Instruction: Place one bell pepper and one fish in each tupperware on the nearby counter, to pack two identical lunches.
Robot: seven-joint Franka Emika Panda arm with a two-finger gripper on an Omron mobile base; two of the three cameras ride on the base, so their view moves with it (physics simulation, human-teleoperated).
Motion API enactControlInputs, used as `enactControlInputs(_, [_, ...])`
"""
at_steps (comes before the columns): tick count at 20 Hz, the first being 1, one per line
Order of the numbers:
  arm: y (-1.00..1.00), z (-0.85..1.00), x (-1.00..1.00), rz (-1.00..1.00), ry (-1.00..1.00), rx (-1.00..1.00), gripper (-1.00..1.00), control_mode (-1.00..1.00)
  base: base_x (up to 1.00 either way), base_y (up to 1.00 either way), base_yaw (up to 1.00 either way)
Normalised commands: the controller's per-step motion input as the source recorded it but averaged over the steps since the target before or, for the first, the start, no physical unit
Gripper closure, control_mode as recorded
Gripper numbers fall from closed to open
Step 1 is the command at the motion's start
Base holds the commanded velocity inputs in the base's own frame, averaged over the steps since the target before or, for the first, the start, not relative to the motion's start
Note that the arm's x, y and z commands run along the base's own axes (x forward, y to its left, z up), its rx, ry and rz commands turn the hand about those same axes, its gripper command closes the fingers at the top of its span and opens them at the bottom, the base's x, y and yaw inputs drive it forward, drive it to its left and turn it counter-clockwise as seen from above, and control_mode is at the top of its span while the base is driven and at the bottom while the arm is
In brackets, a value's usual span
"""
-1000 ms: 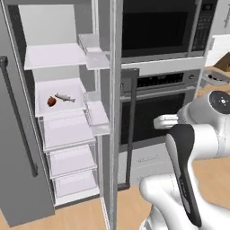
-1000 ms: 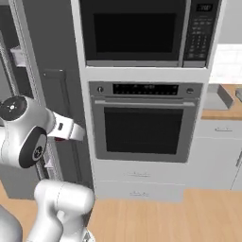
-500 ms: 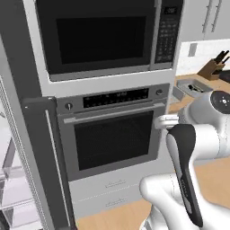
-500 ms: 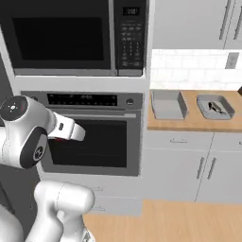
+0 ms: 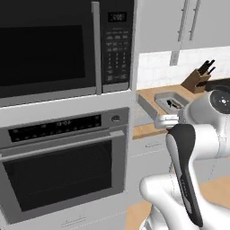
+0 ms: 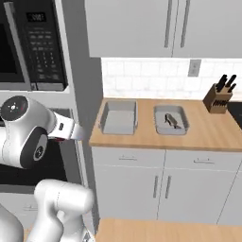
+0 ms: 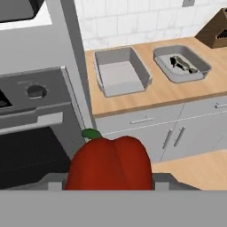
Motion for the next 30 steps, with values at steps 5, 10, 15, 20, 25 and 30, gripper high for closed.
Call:
enactControlInputs(5, [0.00, 0.00, 0.00, 0.00, 0.00, 0.00, 1.00, 1.00, 0.70, -1.00, 0.07])
enactControlInputs(10, [0.00, 0.00, 0.00, 0.00, 0.00, 0.00, 1.00, 1.00, 0.60, -0.99, 0.21])
enactControlInputs(15, [0.00, 0.00, 0.00, 0.00, 0.00, 0.00, 1.00, 1.00, 0.55, -0.67, 0.34])
enactControlInputs(20, [0.00, 0.00, 0.00, 0.00, 0.00, 0.00, 1.00, 1.00, 0.58, -0.48, 0.38])
enactControlInputs(25, [0.00, 0.00, 0.00, 0.00, 0.00, 0.00, 1.00, 1.00, 0.34, -0.09, 0.20])
enactControlInputs(30, [0.00, -0.21, 0.17, 0.03, 0.02, 0.00, 1.00, -1.00, 0.30, 0.00, 0.06])
